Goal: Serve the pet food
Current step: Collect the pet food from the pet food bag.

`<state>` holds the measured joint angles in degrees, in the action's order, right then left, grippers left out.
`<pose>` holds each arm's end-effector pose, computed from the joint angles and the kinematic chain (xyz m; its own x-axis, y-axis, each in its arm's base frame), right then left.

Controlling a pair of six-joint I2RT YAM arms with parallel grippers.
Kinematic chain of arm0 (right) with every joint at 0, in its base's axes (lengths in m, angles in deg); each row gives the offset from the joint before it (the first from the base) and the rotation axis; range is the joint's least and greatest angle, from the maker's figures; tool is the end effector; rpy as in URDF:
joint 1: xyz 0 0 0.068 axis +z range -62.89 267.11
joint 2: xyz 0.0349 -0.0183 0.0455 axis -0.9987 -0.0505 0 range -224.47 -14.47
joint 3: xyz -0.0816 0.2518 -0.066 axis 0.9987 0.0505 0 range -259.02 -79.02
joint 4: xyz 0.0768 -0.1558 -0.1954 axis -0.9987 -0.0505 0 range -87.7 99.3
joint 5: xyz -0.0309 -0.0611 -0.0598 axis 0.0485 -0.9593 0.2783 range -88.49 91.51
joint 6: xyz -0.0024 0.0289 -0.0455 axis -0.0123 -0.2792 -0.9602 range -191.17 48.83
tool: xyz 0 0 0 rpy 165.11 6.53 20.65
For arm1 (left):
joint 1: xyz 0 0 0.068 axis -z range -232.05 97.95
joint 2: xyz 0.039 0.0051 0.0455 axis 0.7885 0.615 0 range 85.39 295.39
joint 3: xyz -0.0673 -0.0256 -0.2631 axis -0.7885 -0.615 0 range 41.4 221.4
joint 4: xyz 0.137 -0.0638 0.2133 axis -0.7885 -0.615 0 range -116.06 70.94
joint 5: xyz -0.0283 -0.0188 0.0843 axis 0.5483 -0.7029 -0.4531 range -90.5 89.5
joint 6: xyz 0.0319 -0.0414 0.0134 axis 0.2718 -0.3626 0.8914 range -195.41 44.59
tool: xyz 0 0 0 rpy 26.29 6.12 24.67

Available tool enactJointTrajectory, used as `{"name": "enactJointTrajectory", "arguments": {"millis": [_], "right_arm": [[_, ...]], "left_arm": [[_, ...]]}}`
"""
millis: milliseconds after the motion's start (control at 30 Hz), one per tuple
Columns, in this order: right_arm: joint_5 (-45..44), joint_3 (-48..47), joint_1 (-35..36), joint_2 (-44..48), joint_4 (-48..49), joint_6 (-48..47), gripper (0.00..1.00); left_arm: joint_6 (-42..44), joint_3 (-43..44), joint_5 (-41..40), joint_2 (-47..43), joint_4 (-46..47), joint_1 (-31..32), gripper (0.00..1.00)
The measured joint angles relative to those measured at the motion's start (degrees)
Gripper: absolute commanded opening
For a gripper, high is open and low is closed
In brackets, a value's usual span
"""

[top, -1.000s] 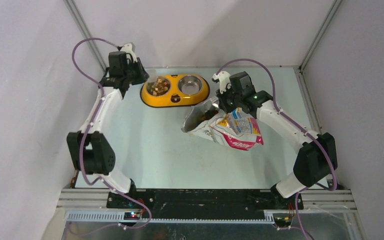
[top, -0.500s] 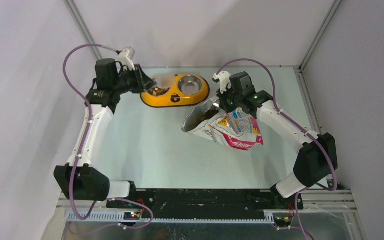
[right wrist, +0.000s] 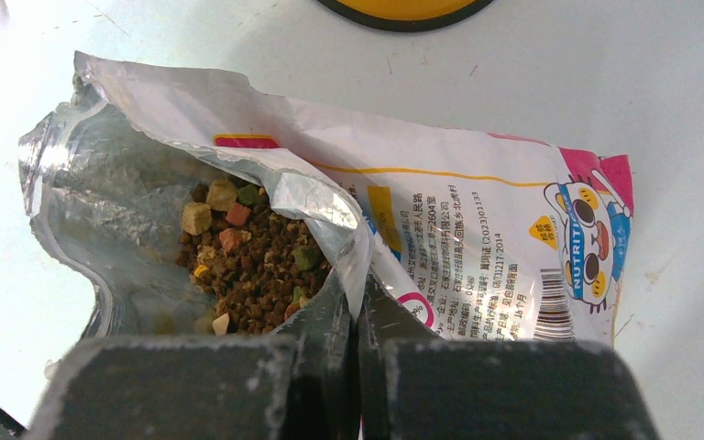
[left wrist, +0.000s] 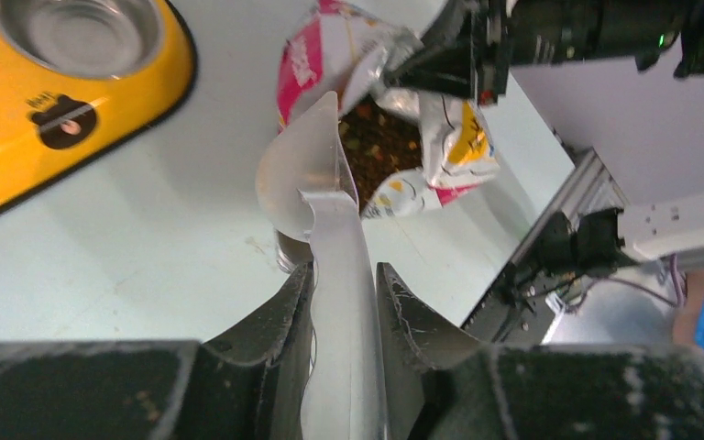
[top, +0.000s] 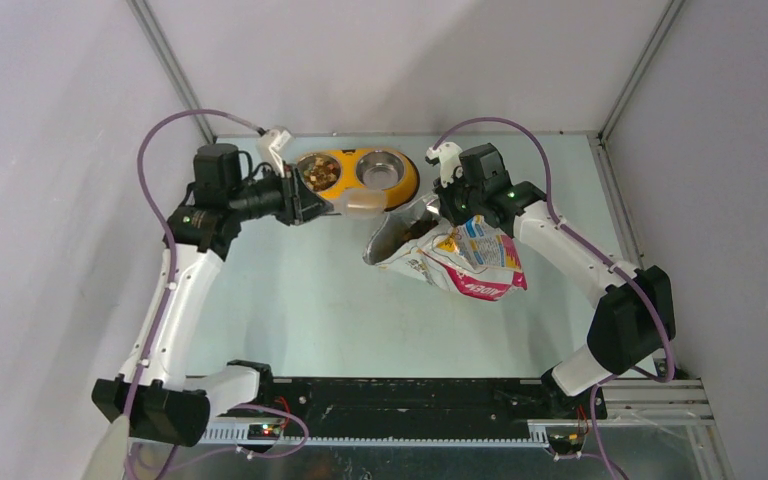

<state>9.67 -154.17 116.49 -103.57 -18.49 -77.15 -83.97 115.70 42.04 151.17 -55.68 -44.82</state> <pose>0.3021 0.1760 0.3039 -0.5167 -0.4092 -0.7520 -0.6352 0.7721 0.0163 0.2286 -0.0533 0.4026 -0.5639 -0.0391 -0.8249 0.6071 0.6575 -0.4462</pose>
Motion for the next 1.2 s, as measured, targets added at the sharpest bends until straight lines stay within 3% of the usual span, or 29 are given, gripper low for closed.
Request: {"name": "enactJointTrajectory", "arguments": {"millis": [300, 1200], "right_arm": [[0.0, 0.0, -0.09, 0.13, -0.02, 0.0, 0.0], [0.07, 0.26, -0.26, 1.53, -0.35, 0.42, 0.0]], "left_arm": [[1.75, -4.85, -1.29, 1.33, -1.62, 7.67, 0.0], [-1.07, -5.18, -22.23, 10.75, 5.42, 18.86, 0.0]]}}
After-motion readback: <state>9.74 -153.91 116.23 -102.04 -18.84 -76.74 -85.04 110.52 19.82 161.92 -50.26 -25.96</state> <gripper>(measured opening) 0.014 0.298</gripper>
